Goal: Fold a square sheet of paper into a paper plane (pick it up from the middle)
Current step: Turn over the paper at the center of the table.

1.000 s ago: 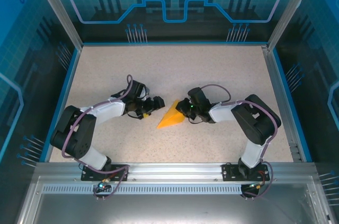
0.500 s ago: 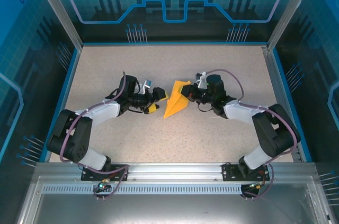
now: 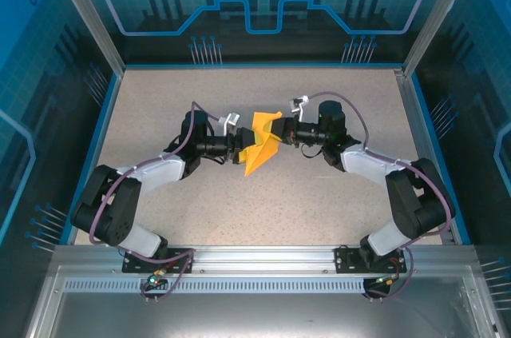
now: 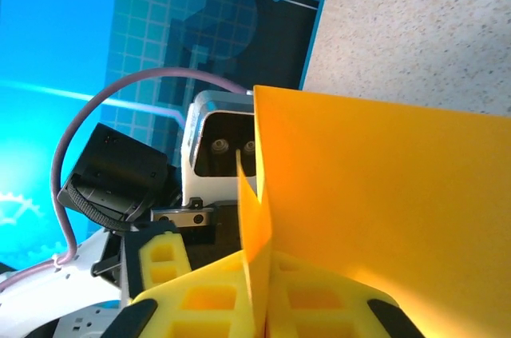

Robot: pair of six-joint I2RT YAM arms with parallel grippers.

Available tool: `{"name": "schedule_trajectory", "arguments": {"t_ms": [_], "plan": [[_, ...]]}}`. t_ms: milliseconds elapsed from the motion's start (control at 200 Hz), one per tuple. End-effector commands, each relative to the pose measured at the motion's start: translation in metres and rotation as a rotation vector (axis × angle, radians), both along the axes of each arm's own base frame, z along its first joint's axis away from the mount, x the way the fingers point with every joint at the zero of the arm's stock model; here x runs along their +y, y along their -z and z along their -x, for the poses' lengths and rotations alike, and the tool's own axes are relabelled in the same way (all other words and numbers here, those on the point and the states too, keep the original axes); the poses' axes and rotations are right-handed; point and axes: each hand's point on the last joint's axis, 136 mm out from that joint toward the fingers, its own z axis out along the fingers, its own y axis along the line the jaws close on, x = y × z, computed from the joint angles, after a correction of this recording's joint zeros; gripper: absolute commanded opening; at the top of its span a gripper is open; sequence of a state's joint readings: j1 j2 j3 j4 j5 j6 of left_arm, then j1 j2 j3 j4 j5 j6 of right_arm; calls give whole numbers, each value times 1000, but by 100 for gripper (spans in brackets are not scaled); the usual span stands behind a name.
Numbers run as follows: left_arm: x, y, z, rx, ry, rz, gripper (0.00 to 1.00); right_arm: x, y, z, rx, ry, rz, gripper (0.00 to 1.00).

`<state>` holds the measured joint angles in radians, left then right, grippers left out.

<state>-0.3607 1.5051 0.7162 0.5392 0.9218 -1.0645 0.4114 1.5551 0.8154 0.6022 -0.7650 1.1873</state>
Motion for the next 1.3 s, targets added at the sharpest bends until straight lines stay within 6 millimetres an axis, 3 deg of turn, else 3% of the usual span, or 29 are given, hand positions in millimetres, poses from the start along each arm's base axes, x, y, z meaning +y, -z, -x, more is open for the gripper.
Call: {"name": "schedule_trajectory", "arguments": {"t_ms": [0, 290, 370, 480, 530, 595, 635, 770, 865, 895, 1085, 1296], "plan": [[-3, -20, 3, -62, 28, 59, 64, 2, -7, -3, 13, -44, -38, 9], [1, -26, 7, -102, 12, 32, 26, -1, 10, -11, 76, -40, -37, 14], [1, -23, 4, -94, 5, 10, 15, -3, 14, -12, 84, -36, -17, 17], [3, -11, 0, -64, -13, -43, 9, -12, 18, -12, 85, -3, 41, 30], [5, -2, -2, -46, -29, -82, 8, -18, 20, -10, 80, 17, 85, 37], [9, 9, -6, -27, -53, -154, 8, -32, 37, -4, 108, 64, 202, 45], [14, 20, -8, -9, -77, -230, 8, -40, 33, -6, 80, 103, 268, 51], [47, 59, -11, 44, -164, -607, 9, -79, 48, 3, 65, 249, 506, 70], [64, 70, -9, 36, -195, -819, 9, -102, 49, 9, 46, 335, 607, 78], [70, 69, -10, 22, -207, -885, 10, -109, 60, 16, 62, 349, 636, 79], [113, 59, -16, -79, -302, -1356, 11, -135, 72, 29, 90, 441, 723, 82], [137, 50, -28, -138, -356, -1657, 12, -146, 86, 39, 119, 472, 761, 83]]}}
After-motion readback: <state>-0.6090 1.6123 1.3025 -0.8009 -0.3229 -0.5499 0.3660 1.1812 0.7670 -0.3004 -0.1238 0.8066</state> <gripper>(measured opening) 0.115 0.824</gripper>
